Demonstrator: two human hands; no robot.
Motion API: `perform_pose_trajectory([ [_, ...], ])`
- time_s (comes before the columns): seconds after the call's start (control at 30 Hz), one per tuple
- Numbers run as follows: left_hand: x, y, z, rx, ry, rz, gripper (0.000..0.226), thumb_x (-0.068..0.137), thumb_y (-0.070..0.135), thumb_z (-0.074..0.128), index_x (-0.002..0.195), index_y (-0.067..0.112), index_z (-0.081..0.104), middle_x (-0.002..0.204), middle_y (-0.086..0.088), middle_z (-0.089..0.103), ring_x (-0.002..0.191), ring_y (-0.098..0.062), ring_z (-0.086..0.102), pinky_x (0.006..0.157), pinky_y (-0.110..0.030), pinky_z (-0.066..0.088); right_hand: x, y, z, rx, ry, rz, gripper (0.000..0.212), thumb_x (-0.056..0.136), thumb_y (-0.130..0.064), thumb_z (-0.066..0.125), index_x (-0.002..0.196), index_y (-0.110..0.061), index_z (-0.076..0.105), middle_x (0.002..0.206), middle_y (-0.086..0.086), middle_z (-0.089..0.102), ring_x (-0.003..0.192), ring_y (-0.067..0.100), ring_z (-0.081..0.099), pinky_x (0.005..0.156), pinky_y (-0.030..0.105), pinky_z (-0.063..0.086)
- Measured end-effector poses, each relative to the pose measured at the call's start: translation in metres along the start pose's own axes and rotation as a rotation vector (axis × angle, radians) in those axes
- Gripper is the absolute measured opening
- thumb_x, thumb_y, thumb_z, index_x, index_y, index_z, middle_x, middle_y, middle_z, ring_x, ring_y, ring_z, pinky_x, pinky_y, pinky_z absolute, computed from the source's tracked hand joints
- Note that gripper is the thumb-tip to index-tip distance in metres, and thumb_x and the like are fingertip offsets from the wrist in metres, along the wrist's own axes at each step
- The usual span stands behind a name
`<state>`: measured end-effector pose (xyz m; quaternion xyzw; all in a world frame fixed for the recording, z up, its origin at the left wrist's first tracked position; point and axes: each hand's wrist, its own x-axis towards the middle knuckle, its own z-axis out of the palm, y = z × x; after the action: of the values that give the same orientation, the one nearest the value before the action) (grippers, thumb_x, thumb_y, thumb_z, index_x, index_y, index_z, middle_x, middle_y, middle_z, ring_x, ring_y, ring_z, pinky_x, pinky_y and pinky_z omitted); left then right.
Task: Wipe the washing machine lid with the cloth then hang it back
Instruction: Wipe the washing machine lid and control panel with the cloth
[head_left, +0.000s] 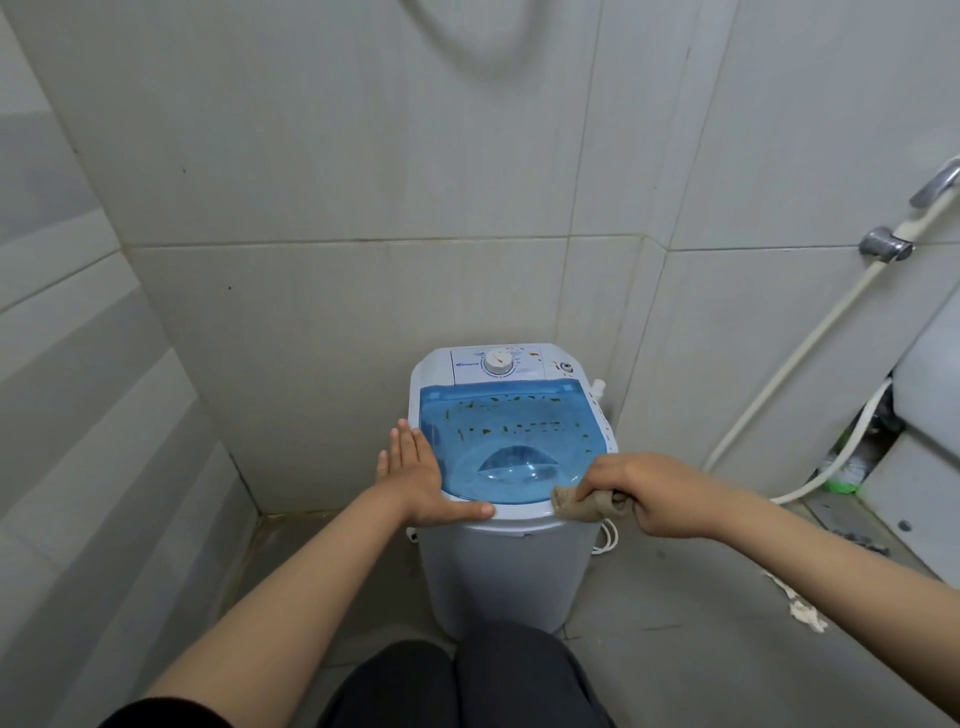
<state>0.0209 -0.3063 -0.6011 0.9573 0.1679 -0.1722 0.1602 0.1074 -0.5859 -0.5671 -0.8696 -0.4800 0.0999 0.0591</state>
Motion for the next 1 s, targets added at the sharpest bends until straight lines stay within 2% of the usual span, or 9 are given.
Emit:
perform_pose_trajectory([
  [0.1, 0.002, 0.006, -0.006, 0.04, -0.026, -0.033, 0.155, 0.047, 0.09, 0.054, 0.137, -0.004, -0.031, 0.146, -0.024, -0.04, 0.136, -0.034, -0.037, 0.115, -0.046, -0.013, 0.004, 0.01, -0.03, 0.259, 0.124, 0.156, 0.052, 0.072, 0.006, 0.048, 0.112, -0.023, 0.063, 0.112, -0.001, 0.066, 0.105, 0.016, 0.06, 0.091, 0.033, 0.049],
  [0.17, 0.002, 0.007, -0.007, 0.029, -0.057, -0.044, 0.156, 0.047, 0.089, 0.056, 0.136, -0.004, -0.032, 0.144, -0.025, -0.042, 0.134, -0.034, -0.039, 0.115, -0.046, -0.011, 0.014, 0.019, -0.049, 0.353, 0.22, 0.235, 0.06, 0.068, 0.011, 0.04, 0.11, -0.024, 0.064, 0.109, 0.005, 0.067, 0.101, 0.022, 0.06, 0.085, 0.037, 0.053],
  [0.27, 0.004, 0.007, -0.007, 0.001, -0.085, -0.046, 0.158, 0.044, 0.09, 0.056, 0.135, -0.002, -0.035, 0.142, -0.024, -0.045, 0.132, -0.034, -0.042, 0.115, -0.047, -0.01, 0.046, 0.04, -0.068, 0.294, 0.298, 0.291, 0.055, 0.07, 0.01, 0.044, 0.109, -0.023, 0.064, 0.105, 0.005, 0.066, 0.097, 0.024, 0.06, 0.073, 0.032, 0.05],
  [0.37, 0.004, 0.006, -0.006, -0.019, -0.083, -0.038, 0.159, 0.043, 0.09, 0.057, 0.135, -0.001, -0.035, 0.142, -0.022, -0.045, 0.132, -0.032, -0.043, 0.115, -0.047, -0.01, 0.086, 0.059, -0.073, 0.179, 0.352, 0.334, 0.049, 0.073, 0.006, 0.049, 0.111, -0.023, 0.063, 0.111, 0.005, 0.067, 0.103, 0.027, 0.06, 0.08, 0.036, 0.05],
  [0.5, 0.006, 0.006, -0.006, -0.03, -0.084, -0.037, 0.158, 0.044, 0.088, 0.058, 0.135, 0.001, -0.036, 0.142, -0.019, -0.047, 0.131, -0.031, -0.043, 0.116, -0.047, -0.01, 0.136, 0.074, -0.064, 0.123, 0.383, 0.394, 0.051, 0.075, 0.004, 0.052, 0.12, -0.019, 0.058, 0.117, 0.011, 0.063, 0.106, 0.032, 0.058, 0.078, 0.038, 0.05],
  [0.57, 0.006, 0.007, -0.007, -0.022, -0.092, -0.042, 0.158, 0.044, 0.088, 0.059, 0.135, 0.001, -0.037, 0.142, -0.019, -0.047, 0.131, -0.031, -0.044, 0.115, -0.047, -0.011, 0.152, 0.078, -0.056, 0.095, 0.372, 0.394, 0.05, 0.079, -0.004, 0.057, 0.127, -0.019, 0.054, 0.12, 0.013, 0.06, 0.108, 0.033, 0.058, 0.078, 0.039, 0.05],
  [0.73, 0.007, 0.008, -0.009, -0.005, -0.103, -0.05, 0.158, 0.044, 0.088, 0.059, 0.135, 0.0, -0.037, 0.142, -0.02, -0.047, 0.131, -0.031, -0.043, 0.115, -0.046, -0.011, 0.165, 0.085, -0.037, -0.013, 0.18, 0.349, 0.078, 0.075, 0.006, 0.053, 0.144, -0.025, 0.034, 0.141, 0.008, 0.047, 0.121, 0.033, 0.05, 0.089, 0.04, 0.049],
  [0.83, 0.009, 0.009, -0.01, 0.024, -0.102, -0.068, 0.159, 0.044, 0.088, 0.059, 0.135, -0.001, -0.036, 0.143, -0.022, -0.045, 0.132, -0.033, -0.042, 0.115, -0.047, -0.01, 0.161, 0.085, -0.036, -0.108, 0.155, 0.285, 0.071, 0.077, -0.001, 0.056, 0.142, -0.025, 0.039, 0.139, 0.009, 0.048, 0.119, 0.035, 0.052, 0.09, 0.043, 0.05],
  [1.0, 0.007, 0.011, -0.012, 0.033, -0.121, -0.085, 0.159, 0.043, 0.088, 0.059, 0.135, -0.001, -0.036, 0.142, -0.022, -0.045, 0.133, -0.033, -0.041, 0.115, -0.046, -0.009, 0.143, 0.08, -0.026, -0.064, 0.206, 0.29, 0.065, 0.076, 0.0, 0.054, 0.136, -0.025, 0.047, 0.136, 0.006, 0.049, 0.116, 0.034, 0.053, 0.09, 0.042, 0.048],
])
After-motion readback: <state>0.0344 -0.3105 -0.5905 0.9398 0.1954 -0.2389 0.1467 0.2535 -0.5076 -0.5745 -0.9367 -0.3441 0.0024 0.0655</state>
